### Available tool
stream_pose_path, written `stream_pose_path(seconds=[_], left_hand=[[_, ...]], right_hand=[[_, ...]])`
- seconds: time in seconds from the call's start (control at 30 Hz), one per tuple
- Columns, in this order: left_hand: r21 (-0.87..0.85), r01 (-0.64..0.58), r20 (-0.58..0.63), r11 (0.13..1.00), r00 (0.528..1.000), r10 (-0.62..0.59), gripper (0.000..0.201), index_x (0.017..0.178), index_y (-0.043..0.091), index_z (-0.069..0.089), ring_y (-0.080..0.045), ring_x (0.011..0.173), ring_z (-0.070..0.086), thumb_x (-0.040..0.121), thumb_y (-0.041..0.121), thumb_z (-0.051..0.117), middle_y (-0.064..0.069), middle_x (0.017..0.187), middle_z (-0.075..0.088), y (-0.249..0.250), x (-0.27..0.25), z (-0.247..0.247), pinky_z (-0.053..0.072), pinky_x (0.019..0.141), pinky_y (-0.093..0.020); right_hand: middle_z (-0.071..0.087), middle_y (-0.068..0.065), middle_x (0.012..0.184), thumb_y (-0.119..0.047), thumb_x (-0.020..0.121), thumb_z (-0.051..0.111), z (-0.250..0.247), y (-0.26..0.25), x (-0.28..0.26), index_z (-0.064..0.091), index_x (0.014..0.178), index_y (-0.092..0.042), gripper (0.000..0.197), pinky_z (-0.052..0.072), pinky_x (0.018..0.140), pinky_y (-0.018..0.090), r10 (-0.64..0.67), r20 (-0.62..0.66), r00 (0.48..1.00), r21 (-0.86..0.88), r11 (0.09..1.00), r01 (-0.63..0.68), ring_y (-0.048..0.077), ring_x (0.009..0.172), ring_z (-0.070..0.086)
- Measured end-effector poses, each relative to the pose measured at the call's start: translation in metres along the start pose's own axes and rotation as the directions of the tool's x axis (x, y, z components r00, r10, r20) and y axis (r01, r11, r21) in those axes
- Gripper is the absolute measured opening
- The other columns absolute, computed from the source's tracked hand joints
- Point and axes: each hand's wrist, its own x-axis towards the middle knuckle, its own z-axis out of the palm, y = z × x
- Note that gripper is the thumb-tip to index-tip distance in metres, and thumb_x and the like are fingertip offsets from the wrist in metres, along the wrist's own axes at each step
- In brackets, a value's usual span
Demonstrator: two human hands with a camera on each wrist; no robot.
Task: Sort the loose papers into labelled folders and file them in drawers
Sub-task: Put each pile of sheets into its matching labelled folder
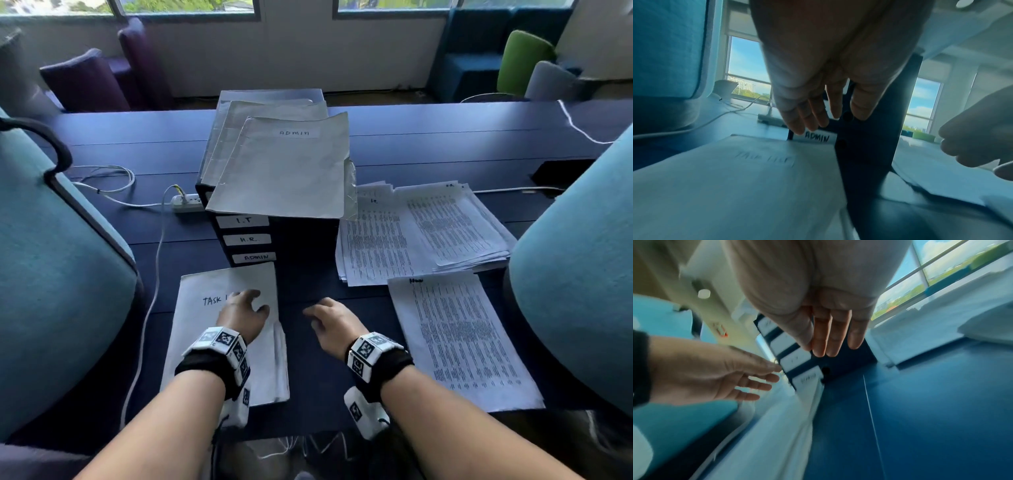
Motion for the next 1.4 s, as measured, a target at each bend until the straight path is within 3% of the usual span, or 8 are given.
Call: stream_pose_path(seconds=[0.17,0.37,0.6,0.77,0.97,1.07,1.17,1.4], left_hand=[[-0.168,-0.158,-0.377,0.973,0.922,0.084,0.033,0.12,0.007,0.059,-0.036,0.105,0.057,0.09,0.02,0.063,-0.017,0.117,0.057,0.046,0.004,-0.031,0.044,0.092,-0.037],[0.044,-0.337,-0.767,0.94,0.592,0.248,0.042,0.115,0.006,0.053,-0.036,0.109,0.048,0.077,0.007,0.069,-0.02,0.114,0.052,0.09,-0.002,-0.059,0.036,0.095,-0.043],[0.255,-0.218,-0.681,0.942,0.651,0.335,0.033,0.098,0.026,0.074,-0.036,0.117,0.046,0.072,0.006,0.074,-0.004,0.125,0.054,0.118,0.004,-0.068,0.038,0.093,-0.052],[0.369,-0.371,-0.661,0.852,0.54,0.522,0.022,0.081,0.027,0.072,-0.028,0.096,0.056,0.069,0.009,0.077,0.007,0.094,0.067,0.113,0.003,-0.056,0.029,0.091,-0.041],[0.443,-0.549,-0.55,0.709,0.458,0.698,0.005,0.08,0.026,0.071,-0.021,0.091,0.056,0.08,0.026,0.065,0.011,0.093,0.067,0.098,-0.016,-0.022,0.031,0.089,-0.042],[0.439,-0.597,-0.445,0.671,0.505,0.74,0.007,0.079,0.027,0.071,-0.02,0.091,0.059,0.072,0.027,0.071,0.013,0.096,0.066,0.093,-0.026,-0.002,0.032,0.091,-0.042],[0.367,-0.61,-0.32,0.703,0.627,0.711,0.021,0.089,0.032,0.071,-0.019,0.095,0.058,0.071,0.04,0.062,0.013,0.104,0.064,0.09,-0.034,0.013,0.034,0.09,-0.039],[0.169,-0.49,-0.147,0.855,0.845,0.514,0.035,0.108,0.022,0.069,-0.03,0.095,0.061,0.08,0.036,0.055,-0.002,0.112,0.062,0.08,-0.034,0.05,0.051,0.084,-0.041]], right_hand=[[0.068,0.006,0.098,-0.008,0.091,0.059,-0.054,0.005,0.014,0.072,0.103,-0.012,0.018,0.051,0.085,0.032,0.002,-0.452,0.892,0.222,0.969,0.111,0.02,0.089,0.064],[0.07,-0.001,0.089,-0.038,0.096,0.044,-0.123,-0.007,0.029,0.06,0.097,-0.041,0.016,0.056,0.081,0.045,0.281,-0.532,0.799,0.639,0.752,0.161,0.019,0.083,0.069],[0.071,-0.004,0.095,-0.054,0.08,0.045,-0.138,-0.008,0.053,0.06,0.116,-0.033,0.044,0.054,0.083,0.05,0.22,-0.438,0.871,0.598,0.795,0.1,0.021,0.09,0.068],[0.069,-0.003,0.093,-0.051,0.081,0.048,-0.141,-0.004,0.051,0.058,0.117,-0.031,0.042,0.056,0.079,0.05,0.216,-0.425,0.879,0.621,0.776,0.109,0.025,0.087,0.068],[0.069,0.017,0.1,-0.051,0.073,0.06,-0.149,0.016,0.04,0.063,0.101,-0.018,0.043,0.056,0.079,0.05,0.328,-0.307,0.893,0.77,0.637,0.031,0.033,0.09,0.067],[0.07,0.01,0.093,-0.023,0.078,0.061,-0.149,0.025,0.028,0.059,0.089,-0.022,0.012,0.056,0.079,0.048,0.343,-0.244,0.907,0.672,0.734,-0.097,0.029,0.088,0.066],[0.066,0.01,0.089,0.004,0.083,0.051,-0.142,0.044,0.014,0.055,0.09,-0.017,0.022,0.051,0.07,0.035,0.358,-0.215,0.909,0.628,0.763,-0.152,0.023,0.077,0.06],[0.064,0.01,0.088,0.009,0.078,0.055,-0.08,0.11,-0.027,0.055,0.079,-0.019,0.028,0.052,0.08,0.043,0.431,0.007,0.902,0.594,0.724,-0.351,0.026,0.085,0.059]])
